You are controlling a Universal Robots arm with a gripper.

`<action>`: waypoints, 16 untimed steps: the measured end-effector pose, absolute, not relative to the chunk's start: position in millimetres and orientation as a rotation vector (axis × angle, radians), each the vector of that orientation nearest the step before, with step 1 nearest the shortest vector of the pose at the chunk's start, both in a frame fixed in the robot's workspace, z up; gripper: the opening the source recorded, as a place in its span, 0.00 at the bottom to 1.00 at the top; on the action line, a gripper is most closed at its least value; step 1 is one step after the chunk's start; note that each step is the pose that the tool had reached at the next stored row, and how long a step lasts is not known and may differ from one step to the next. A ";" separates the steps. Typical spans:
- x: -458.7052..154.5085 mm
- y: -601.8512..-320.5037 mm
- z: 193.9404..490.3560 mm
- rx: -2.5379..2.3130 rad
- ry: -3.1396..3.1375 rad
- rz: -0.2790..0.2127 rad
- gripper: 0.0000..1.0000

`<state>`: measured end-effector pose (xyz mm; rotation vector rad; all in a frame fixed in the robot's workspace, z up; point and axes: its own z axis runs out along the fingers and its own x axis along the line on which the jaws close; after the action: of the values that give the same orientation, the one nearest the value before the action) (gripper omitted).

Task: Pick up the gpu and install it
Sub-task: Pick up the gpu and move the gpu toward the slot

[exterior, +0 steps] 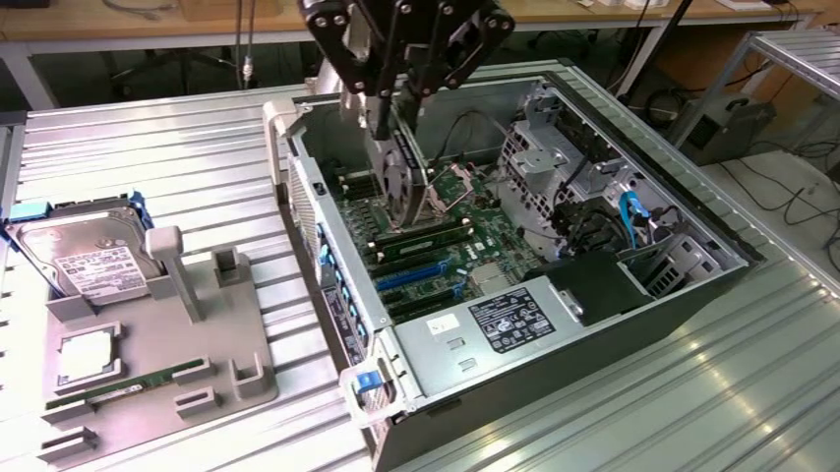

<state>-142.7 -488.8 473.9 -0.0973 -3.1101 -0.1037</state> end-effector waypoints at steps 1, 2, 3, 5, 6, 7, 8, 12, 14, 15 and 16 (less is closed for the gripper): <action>-138.3 -488.8 473.7 -0.097 -3.109 -0.104 0.26; -133.4 -488.8 473.2 -0.097 -3.109 -0.104 0.26; -129.0 -488.7 472.4 -0.097 -3.108 -0.104 0.26; -120.2 -488.3 469.4 -0.097 -3.108 -0.103 0.26; -113.6 -487.7 466.8 -0.097 -3.108 -0.101 0.26; -109.4 -486.9 465.1 -0.097 -3.108 -0.100 0.26; -104.2 -485.7 463.0 -0.097 -3.108 -0.099 0.26; -76.8 -475.8 452.0 -0.097 -3.108 -0.094 0.26; -66.0 -471.3 447.7 -0.098 -3.108 -0.092 0.26; -61.2 -469.4 445.8 -0.097 -3.108 -0.092 0.26; -55.0 -467.1 442.9 -0.096 -3.108 -0.091 0.26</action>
<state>-55.0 -467.1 442.9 -0.0957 -3.1083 -0.0907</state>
